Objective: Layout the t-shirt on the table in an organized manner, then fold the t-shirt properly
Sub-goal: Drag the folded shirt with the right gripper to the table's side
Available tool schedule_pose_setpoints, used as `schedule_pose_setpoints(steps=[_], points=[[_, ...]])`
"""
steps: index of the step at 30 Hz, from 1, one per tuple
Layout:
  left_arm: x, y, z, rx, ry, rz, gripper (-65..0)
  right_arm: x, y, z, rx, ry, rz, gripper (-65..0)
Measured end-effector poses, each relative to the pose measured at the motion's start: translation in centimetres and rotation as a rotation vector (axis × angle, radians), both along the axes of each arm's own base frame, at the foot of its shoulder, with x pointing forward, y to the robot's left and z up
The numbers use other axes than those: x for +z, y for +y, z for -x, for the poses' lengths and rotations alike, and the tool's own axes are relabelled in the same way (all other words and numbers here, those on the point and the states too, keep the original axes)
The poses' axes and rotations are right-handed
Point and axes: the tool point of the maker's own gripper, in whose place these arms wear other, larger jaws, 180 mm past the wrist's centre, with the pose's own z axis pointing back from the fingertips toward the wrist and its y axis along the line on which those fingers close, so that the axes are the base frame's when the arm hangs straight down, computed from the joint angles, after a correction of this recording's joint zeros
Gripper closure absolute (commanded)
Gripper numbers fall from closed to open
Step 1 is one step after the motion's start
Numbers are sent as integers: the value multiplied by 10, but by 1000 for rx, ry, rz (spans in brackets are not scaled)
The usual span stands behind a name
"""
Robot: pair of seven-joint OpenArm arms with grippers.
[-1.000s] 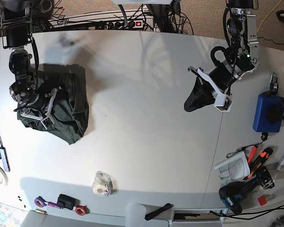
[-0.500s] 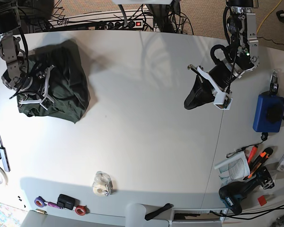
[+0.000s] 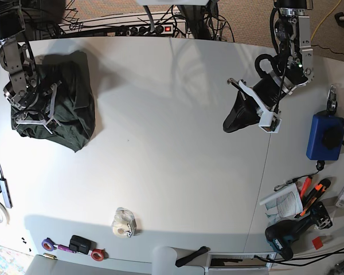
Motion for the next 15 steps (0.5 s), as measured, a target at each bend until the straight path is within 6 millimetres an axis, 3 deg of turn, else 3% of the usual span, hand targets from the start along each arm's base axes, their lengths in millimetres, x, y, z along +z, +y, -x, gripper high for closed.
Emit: schedule_pose_setpoints(steps=[10,13,15], points=[[4,0,-1,5,-12,16,0,9,5,-5,6,-34,-11,0],[4,0,-1,6,-12,17,0,24,11,-13,-3,-81,-47,0],[4,1,-1,6,-12,17,0,45,11,-24,-20,-148,-81,0]])
